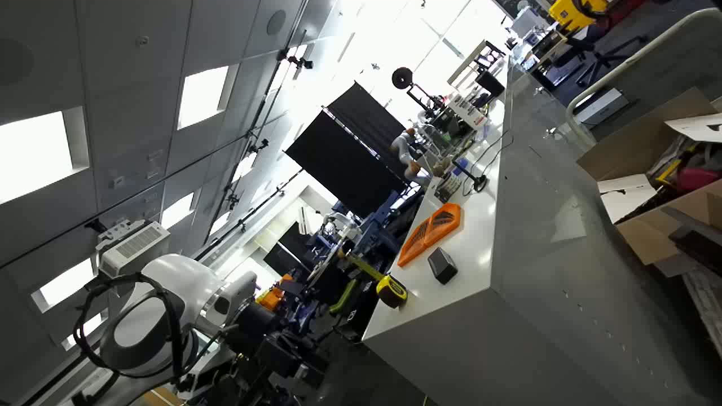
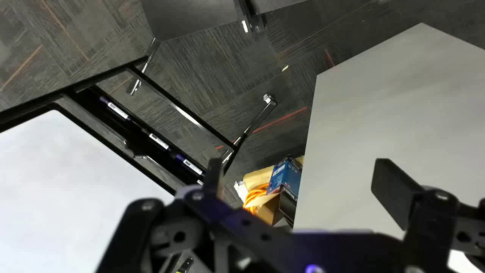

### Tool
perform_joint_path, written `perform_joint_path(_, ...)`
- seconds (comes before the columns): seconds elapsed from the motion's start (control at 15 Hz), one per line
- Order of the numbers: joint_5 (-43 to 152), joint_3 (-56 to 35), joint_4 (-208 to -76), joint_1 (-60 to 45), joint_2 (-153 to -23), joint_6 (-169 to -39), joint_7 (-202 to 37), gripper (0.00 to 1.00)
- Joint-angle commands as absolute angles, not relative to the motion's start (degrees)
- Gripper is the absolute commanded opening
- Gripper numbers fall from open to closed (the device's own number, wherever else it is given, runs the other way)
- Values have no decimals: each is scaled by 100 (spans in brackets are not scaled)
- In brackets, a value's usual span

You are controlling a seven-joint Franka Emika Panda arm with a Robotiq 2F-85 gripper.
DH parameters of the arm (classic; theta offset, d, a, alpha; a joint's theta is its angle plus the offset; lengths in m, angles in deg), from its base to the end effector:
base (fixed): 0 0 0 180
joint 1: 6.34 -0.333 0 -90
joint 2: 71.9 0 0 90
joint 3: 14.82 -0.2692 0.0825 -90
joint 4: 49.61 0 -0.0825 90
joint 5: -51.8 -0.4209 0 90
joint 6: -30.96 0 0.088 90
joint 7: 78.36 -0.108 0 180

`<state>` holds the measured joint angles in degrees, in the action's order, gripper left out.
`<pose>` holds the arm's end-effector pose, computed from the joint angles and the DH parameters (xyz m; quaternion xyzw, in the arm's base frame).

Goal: Push the measuring tape back in the case holder

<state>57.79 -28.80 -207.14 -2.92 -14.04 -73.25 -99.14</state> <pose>0.3407 0.0404 0.4510 0.9792 -0.1287 0.0638 0.1430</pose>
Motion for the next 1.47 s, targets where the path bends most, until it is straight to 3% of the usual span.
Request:
perform_joint_path(0.0,5823,-2834,-20702,-352,-1421,-7310,-9957,100)
perform_joint_path(0.4,5818,-2848,-20661,-368,-1462,-7378,-9951,100)
perform_joint_path(0.8,5777,-2946,-20029,-533,-1843,-8305,-9852,100)
perform_joint_path(1.4,5527,-2909,-18345,-999,-3813,-9866,-9108,100)
